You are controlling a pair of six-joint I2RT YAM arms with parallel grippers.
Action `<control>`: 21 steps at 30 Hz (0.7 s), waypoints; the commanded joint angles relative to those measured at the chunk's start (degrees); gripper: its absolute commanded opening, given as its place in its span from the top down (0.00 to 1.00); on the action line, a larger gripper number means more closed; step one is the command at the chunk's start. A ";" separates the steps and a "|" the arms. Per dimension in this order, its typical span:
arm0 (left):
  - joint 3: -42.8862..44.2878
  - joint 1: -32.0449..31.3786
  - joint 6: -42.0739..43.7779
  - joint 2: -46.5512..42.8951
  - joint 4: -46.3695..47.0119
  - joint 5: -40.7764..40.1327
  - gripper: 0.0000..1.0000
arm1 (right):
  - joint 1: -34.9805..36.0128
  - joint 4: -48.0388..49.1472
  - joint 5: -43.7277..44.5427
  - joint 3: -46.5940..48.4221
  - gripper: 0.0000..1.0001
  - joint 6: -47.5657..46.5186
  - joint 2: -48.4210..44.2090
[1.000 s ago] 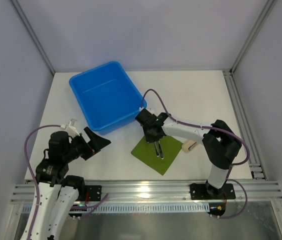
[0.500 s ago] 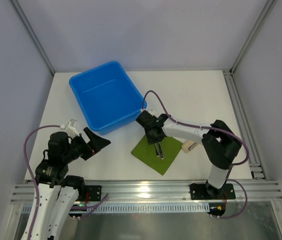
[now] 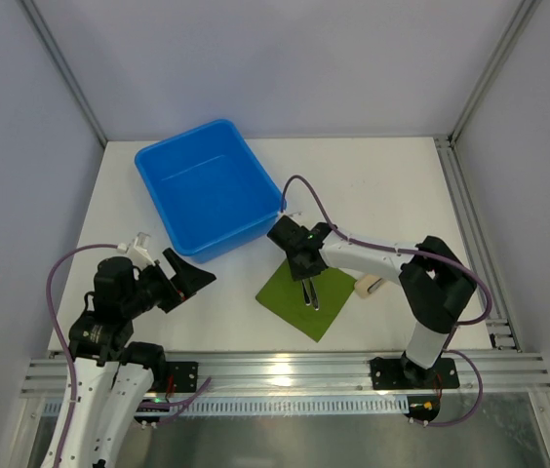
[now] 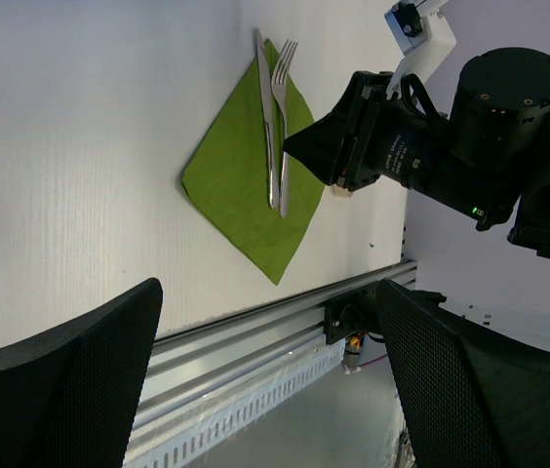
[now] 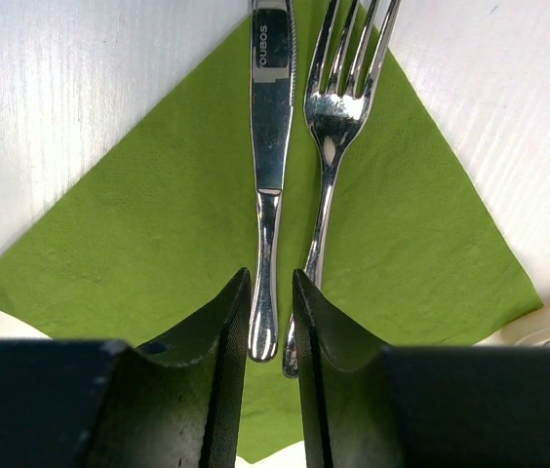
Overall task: Place the utensils on the paper napkin and roll it up
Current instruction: Place the utensils on the napkin.
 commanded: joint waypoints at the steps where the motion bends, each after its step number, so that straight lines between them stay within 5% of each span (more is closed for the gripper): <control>1: 0.01 -0.10 1.15 -0.28 -0.34 0.81 0.09 | 0.30 1.25 -0.42 -0.79 0.72 -0.11 -1.70; 21: 0.28 -0.19 0.98 -0.01 0.10 0.90 0.09 | 0.39 3.98 -3.24 -2.47 0.72 0.15 2.78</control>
